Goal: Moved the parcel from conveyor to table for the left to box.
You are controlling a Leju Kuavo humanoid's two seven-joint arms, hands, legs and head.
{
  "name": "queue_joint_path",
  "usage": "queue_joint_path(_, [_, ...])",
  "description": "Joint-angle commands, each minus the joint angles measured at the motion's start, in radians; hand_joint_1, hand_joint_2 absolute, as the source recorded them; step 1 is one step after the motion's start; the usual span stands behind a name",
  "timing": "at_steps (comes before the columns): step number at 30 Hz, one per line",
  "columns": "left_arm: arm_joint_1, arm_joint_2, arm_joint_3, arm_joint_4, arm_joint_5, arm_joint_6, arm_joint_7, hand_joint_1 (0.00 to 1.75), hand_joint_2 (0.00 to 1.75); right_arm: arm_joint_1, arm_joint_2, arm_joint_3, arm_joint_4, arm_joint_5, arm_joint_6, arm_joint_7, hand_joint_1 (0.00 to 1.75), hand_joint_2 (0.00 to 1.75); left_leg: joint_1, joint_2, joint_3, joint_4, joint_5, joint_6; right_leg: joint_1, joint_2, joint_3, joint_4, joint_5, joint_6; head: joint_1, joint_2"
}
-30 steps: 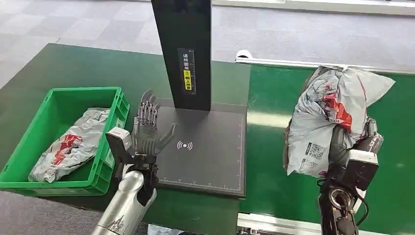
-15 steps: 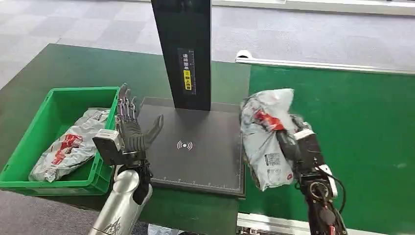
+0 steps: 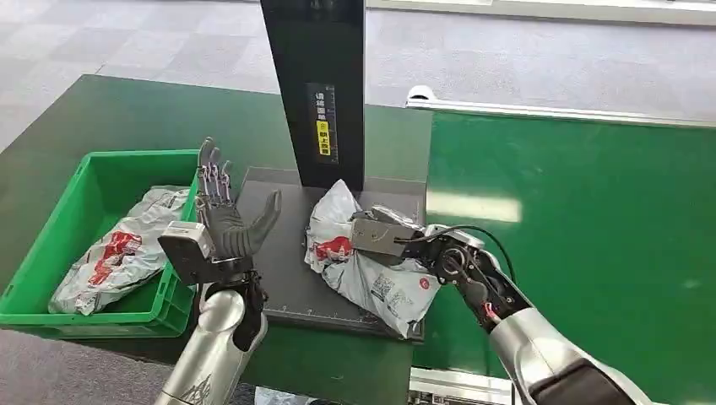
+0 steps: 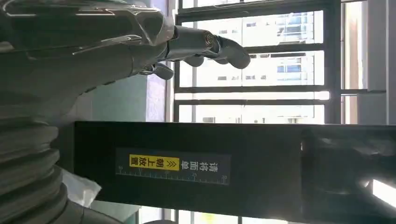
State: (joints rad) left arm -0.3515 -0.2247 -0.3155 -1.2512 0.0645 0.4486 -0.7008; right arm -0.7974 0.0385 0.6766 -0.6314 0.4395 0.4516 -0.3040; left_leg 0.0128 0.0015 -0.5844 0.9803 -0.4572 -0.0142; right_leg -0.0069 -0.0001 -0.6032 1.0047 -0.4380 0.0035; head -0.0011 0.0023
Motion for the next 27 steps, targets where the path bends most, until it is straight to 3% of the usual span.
queue_joint_path(1, [0.001,0.029,-0.021,0.007,0.017,-0.008,0.003,0.00,1.75,-0.104,0.067,0.151,0.185,-0.069,-0.081,0.003,1.75,1.75,-0.001,0.002,0.004,-0.001,-0.001,0.001,0.000,0.002,0.003,-0.002,0.000,0.000,0.000,0.000])
queue_joint_path(6, [0.008,0.024,-0.020,0.007,0.012,-0.019,0.003,0.00,1.75,-0.087,0.086,0.112,0.243,-0.126,-0.171,0.025,1.75,1.75,-0.001,0.001,0.003,-0.001,0.000,0.001,-0.001,0.001,0.002,-0.001,0.000,0.000,0.000,0.000])
queue_joint_path(11, [0.007,0.023,-0.020,0.011,0.011,-0.020,0.003,0.00,1.75,-0.086,0.090,0.111,0.247,-0.126,-0.183,0.025,1.75,1.75,-0.001,0.002,0.003,-0.001,-0.001,0.001,-0.001,0.002,0.003,-0.001,-0.001,0.000,0.000,0.000])
queue_joint_path(12, [0.006,0.025,-0.019,0.012,0.011,-0.020,0.003,0.00,1.75,-0.087,0.094,0.109,0.253,-0.127,-0.202,0.031,0.65,1.75,-0.001,0.001,0.003,-0.001,-0.001,0.001,-0.001,0.001,0.002,-0.001,0.000,0.000,0.000,0.000])
queue_joint_path(13, [0.006,0.024,-0.016,0.013,0.011,-0.020,0.003,0.00,1.75,-0.088,0.098,0.102,0.257,-0.131,-0.216,0.035,0.00,1.75,-0.001,0.001,0.002,-0.001,0.000,0.000,-0.001,0.000,0.002,0.000,0.000,0.000,0.000,0.000])
queue_joint_path(19, [-0.022,0.018,0.002,0.024,0.007,-0.031,0.013,0.00,1.75,-0.036,0.076,-0.017,0.201,-0.269,-0.193,-0.079,0.00,1.75,-0.001,0.000,0.002,-0.001,0.000,0.001,-0.001,-0.001,0.002,-0.001,0.000,0.000,0.000,0.000])
queue_joint_path(21, [-0.025,0.020,0.010,0.034,0.008,-0.038,0.015,0.00,1.75,0.024,0.051,-0.116,0.181,-0.405,-0.059,-0.126,0.00,1.75,0.000,-0.001,0.003,-0.001,0.000,0.001,0.000,-0.001,0.003,-0.001,0.000,0.000,0.000,0.000])
queue_joint_path(27, [-0.008,0.032,0.019,0.055,0.010,-0.051,0.003,0.00,1.75,0.077,0.013,-0.205,0.162,-0.527,0.061,-0.184,0.00,1.75,0.000,-0.003,0.004,-0.002,0.000,0.001,0.000,-0.003,0.005,-0.003,-0.001,0.000,0.000,0.000])
